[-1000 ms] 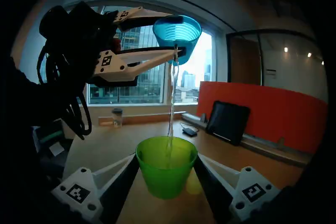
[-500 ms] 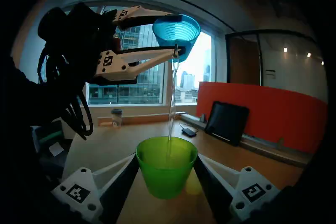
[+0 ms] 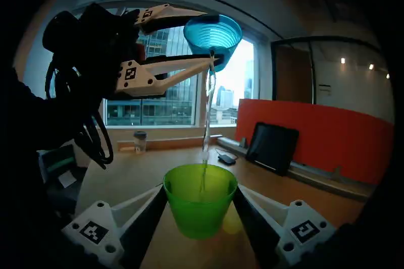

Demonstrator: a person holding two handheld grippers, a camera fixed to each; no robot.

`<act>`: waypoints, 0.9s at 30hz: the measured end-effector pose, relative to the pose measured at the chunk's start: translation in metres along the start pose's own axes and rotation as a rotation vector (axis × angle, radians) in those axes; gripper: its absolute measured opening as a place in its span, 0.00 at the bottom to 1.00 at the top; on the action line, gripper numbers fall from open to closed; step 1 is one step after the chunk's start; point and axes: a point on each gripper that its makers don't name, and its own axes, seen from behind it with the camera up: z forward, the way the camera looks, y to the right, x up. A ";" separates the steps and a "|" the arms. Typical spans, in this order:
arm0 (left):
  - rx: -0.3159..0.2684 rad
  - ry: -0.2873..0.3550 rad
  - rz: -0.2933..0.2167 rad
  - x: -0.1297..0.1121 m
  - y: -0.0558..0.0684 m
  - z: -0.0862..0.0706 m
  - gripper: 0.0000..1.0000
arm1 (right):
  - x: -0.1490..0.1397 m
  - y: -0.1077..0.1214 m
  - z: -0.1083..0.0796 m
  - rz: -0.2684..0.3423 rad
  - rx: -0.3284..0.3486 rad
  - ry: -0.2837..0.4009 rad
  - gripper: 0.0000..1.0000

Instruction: Pour water

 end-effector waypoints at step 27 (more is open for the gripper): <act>0.018 0.013 0.113 0.010 -0.005 -0.003 0.87 | 0.004 0.001 -0.002 -0.003 -0.002 0.009 0.89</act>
